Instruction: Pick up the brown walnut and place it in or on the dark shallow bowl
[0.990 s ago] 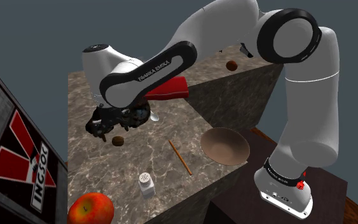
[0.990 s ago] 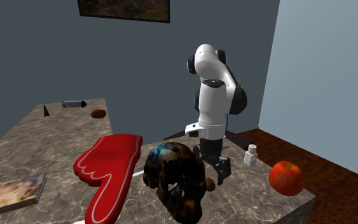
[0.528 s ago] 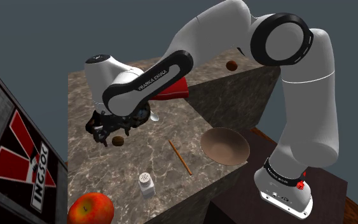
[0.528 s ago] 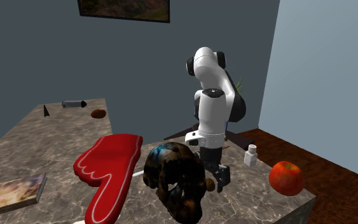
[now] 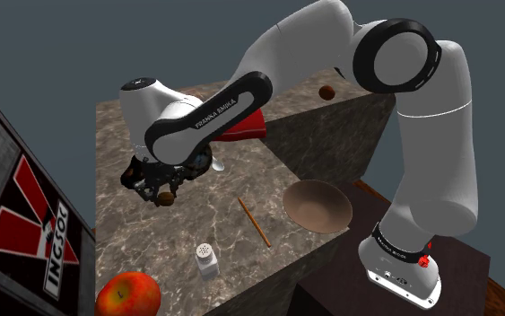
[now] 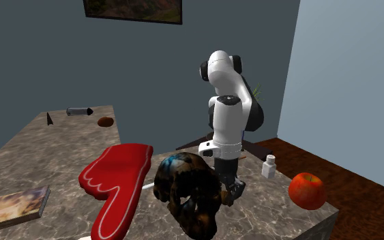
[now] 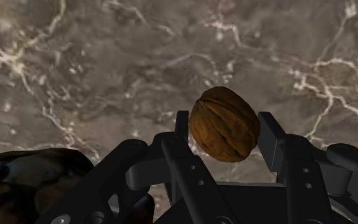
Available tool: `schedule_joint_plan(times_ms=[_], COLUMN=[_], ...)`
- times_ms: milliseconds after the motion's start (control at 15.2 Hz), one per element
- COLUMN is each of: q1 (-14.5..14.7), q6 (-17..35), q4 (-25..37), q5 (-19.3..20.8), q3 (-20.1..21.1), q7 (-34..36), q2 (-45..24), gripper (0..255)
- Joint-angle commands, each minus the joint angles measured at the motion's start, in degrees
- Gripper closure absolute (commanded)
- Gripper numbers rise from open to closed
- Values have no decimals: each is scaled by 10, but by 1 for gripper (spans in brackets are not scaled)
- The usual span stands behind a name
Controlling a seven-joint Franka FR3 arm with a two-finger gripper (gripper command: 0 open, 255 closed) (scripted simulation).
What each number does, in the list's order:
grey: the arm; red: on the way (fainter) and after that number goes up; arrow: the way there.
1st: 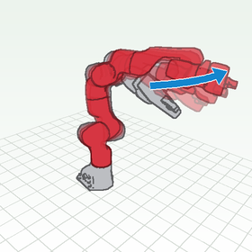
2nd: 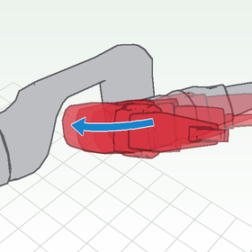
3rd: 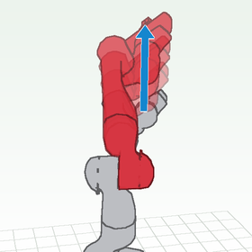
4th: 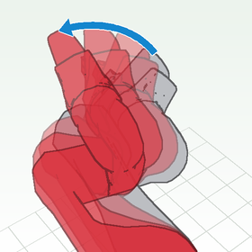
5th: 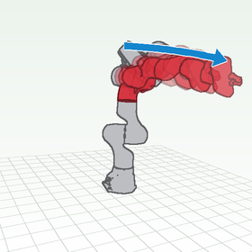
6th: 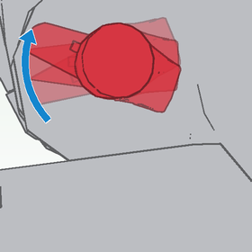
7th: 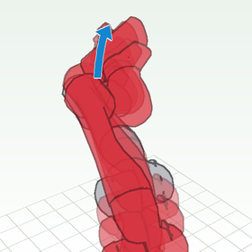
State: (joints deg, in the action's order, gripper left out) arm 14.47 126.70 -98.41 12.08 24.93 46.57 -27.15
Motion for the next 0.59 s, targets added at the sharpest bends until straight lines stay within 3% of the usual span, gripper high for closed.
schedule_joint_plan(times_ms=[0,528], q1=[0,-1], q6=[0,-12], q4=[0,5], q5=[0,-4], q3=[0,2], q7=[0,-2], q2=[0,7], gripper=[255,255])
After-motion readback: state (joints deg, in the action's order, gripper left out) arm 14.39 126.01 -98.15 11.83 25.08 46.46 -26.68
